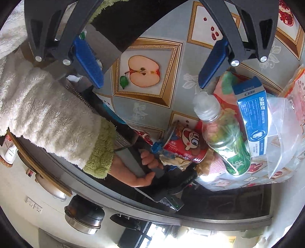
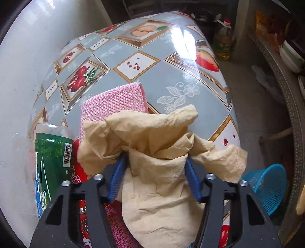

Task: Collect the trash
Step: 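Move the right gripper back to the table and grasp the brown paper, then lift the brown paper with the right gripper while the left gripper grasps the blue plastic bag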

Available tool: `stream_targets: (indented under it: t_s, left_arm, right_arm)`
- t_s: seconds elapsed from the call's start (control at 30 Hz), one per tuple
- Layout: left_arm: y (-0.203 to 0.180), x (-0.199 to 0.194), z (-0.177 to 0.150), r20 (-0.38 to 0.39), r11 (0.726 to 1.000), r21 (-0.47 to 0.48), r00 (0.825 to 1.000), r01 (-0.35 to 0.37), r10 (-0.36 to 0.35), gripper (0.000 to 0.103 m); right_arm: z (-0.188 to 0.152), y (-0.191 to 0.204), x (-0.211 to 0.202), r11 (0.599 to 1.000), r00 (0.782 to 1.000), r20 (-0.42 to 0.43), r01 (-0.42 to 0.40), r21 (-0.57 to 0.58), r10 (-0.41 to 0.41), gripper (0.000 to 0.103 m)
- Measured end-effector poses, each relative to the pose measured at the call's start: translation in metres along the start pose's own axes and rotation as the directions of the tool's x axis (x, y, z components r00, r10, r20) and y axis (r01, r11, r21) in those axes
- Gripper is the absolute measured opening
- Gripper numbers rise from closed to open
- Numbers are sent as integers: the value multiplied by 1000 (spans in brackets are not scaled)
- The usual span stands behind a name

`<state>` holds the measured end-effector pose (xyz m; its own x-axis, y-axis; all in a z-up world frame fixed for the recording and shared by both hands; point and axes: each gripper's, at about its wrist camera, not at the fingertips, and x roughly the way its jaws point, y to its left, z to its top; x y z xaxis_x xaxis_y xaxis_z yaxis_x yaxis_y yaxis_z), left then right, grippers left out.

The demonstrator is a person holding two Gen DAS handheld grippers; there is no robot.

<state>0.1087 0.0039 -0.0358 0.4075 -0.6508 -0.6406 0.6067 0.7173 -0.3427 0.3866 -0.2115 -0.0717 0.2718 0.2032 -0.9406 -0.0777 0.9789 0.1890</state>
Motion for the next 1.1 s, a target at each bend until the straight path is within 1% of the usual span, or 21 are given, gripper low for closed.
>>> stream_targets:
  t_s: [0.03, 0.07, 0.1, 0.13, 0.17, 0.23, 0.37, 0.5, 0.67, 0.7, 0.83, 0.97, 1.03, 1.1]
  left_arm:
    - [1, 0, 1, 0, 1000, -1, 1000, -1, 1, 97]
    - [1, 1, 1, 0, 1000, -3, 1000, 0, 0, 97]
    - [1, 1, 1, 0, 1000, -5, 1000, 0, 0, 97]
    - [1, 0, 1, 1, 1000, -4, 1000, -2, 2, 97]
    - [1, -1, 1, 2, 1000, -4, 1000, -3, 3, 97]
    - [1, -1, 0, 2, 1000, -4, 1000, -7, 7, 97]
    - [2, -4, -1, 5, 1000, -11, 1000, -20, 20, 97]
    - [5, -14, -2, 52, 999, -21, 998, -40, 41, 97]
    - [14, -36, -2, 133, 997, -45, 988, -67, 72, 97]
    - [16, -39, -1, 143, 996, -51, 987, -71, 78, 97]
    - [20, -42, 6, 159, 995, -53, 983, -80, 87, 97]
    - [12, -34, 24, 171, 997, 5, 982, -76, 74, 97]
    - [6, -25, 39, 172, 997, 39, 983, -69, 61, 97]
    - [2, -15, 56, 174, 997, 53, 984, -56, 46, 97]
  right_arm:
    - [-1, 0, -2, 1000, 1000, 3, 3, 2, -3, 32]
    - [-1, -1, -4, 1000, 1000, 11, 4, 2, -4, 28]
    - [-2, -2, -8, 1000, 1000, 25, 4, 6, -4, 20]
    - [-3, -3, -11, 1000, 999, 36, -2, 12, 2, 15]
    - [-4, -5, -15, 1000, 999, 49, -14, 22, 13, 14]
    - [-4, -7, -23, 999, 996, 80, -30, 35, 27, 9]
    - [-6, -12, -40, 996, 988, 140, -73, 52, 65, 7]
    - [-12, -16, -67, 988, 964, 235, -140, 62, 122, 6]
    - [-25, -19, -103, 974, 916, 353, -221, 51, 190, 5]
    - [-28, -20, -111, 969, 900, 383, -244, 46, 208, 5]
    - [-45, -25, -143, 957, 853, 462, -288, 34, 241, 5]
    - [-74, -36, -174, 959, 812, 545, -279, 44, 211, 5]
    - [-94, -44, -190, 964, 789, 589, -258, 59, 175, 5]
    - [-114, -52, -203, 969, 768, 626, -233, 78, 135, 5]
